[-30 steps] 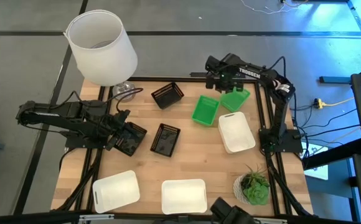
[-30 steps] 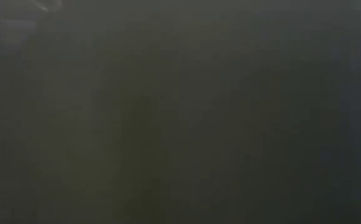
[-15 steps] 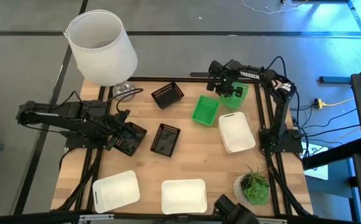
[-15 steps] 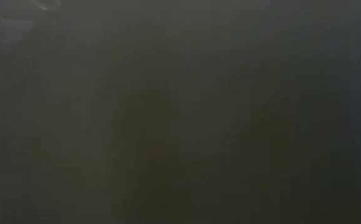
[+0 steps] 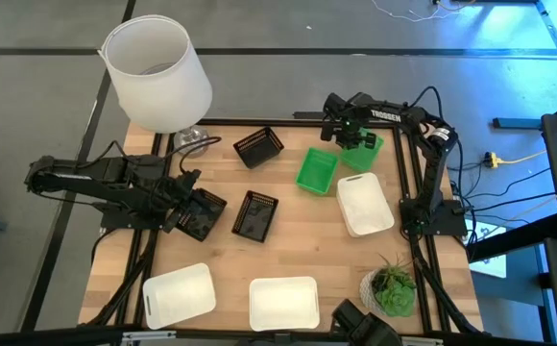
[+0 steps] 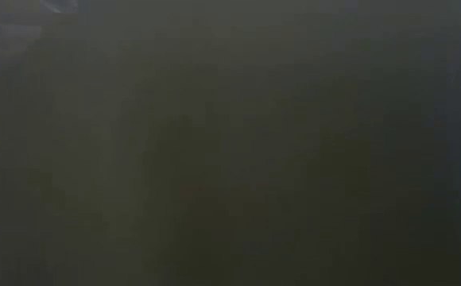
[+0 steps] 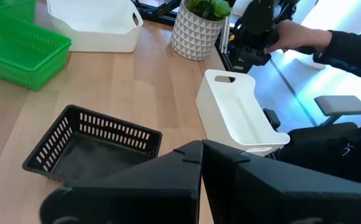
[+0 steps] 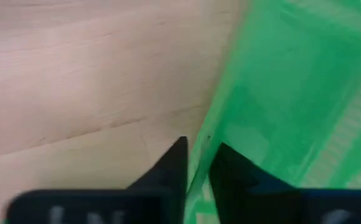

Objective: Stack baskets by color
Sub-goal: Stack the right green bin on top of the left green bin

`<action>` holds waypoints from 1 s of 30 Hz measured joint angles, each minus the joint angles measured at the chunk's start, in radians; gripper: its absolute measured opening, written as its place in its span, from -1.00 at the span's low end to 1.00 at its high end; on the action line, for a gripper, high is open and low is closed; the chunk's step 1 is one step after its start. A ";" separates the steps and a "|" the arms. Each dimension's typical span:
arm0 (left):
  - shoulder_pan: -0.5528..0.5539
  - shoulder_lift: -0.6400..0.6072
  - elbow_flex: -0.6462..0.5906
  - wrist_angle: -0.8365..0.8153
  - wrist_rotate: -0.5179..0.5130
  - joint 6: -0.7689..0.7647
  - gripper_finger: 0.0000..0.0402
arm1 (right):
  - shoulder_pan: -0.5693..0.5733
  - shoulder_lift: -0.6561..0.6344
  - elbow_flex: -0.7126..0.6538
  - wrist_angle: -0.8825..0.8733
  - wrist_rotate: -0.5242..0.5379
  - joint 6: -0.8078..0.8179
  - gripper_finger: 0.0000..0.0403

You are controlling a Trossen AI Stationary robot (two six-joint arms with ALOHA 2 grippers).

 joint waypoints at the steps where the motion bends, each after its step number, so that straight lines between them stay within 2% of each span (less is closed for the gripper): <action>1: 0.000 0.000 0.000 0.000 0.000 0.000 -1.00 | 0.000 0.000 0.000 -0.001 0.001 -0.009 -0.90; 10: 0.000 0.000 0.000 0.000 0.000 0.000 -1.00 | 0.006 0.000 0.033 -0.035 -0.002 -0.073 -0.97; 18: 0.000 0.000 0.000 0.000 0.001 0.032 -1.00 | 0.065 0.000 0.209 -0.200 0.000 -0.072 -0.97; 25: 0.000 0.000 0.000 -0.027 0.024 0.025 -1.00 | 0.207 -0.001 0.402 -0.316 0.003 -0.017 -0.97; 30: 0.000 0.000 0.000 -0.025 0.030 0.025 -1.00 | 0.349 -0.001 0.459 -0.319 0.003 0.157 -0.97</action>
